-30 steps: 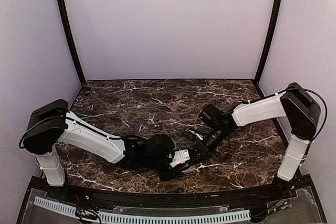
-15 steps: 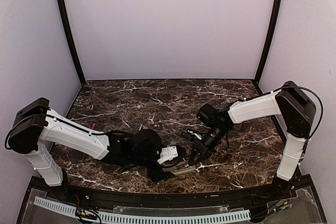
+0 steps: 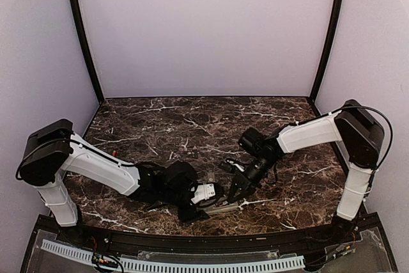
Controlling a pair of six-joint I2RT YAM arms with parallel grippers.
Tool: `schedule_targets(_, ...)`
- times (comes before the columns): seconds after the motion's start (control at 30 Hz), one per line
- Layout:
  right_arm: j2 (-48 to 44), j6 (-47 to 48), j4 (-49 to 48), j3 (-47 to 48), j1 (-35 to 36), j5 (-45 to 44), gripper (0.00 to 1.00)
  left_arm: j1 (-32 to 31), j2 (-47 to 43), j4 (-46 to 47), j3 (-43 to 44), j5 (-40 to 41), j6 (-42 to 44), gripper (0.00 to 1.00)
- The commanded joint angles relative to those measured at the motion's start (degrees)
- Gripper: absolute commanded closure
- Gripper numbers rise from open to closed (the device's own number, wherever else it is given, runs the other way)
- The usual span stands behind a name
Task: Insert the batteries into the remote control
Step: Pass from the right arm to the left
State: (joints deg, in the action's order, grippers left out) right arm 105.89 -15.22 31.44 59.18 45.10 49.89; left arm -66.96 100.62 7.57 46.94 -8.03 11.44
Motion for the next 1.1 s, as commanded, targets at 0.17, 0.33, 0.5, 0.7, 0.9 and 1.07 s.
schedule_targets(0.17,1.5,-2.6,-3.9,-1.8,1.7,0.7,1.0,0.1,2.3,-1.2,0.3,-4.7,-1.0,0.49)
schedule_targets(0.33,1.7,-3.7,-5.4,-2.3,2.2,0.8,1.0,0.1,2.7,-1.6,0.7,-5.4,-1.0,0.56)
schedule_targets(0.5,1.5,-5.7,-7.9,-3.7,2.7,0.8,1.0,0.1,4.0,-2.8,1.7,-6.4,-1.2,0.64)
schedule_targets(0.7,1.5,-7.0,-9.3,-4.2,3.9,-1.0,1.0,0.1,4.6,-3.3,2.4,-6.5,-1.2,0.73)
schedule_targets(0.9,1.6,-6.4,-8.3,-3.4,4.1,-2.5,1.0,0.1,4.6,-3.1,2.3,-6.5,-1.2,0.72)
schedule_targets(1.07,2.8,-3.3,-4.4,-1.4,3.4,-2.7,1.0,0.1,3.7,-1.8,1.6,-5.9,-0.3,0.61)
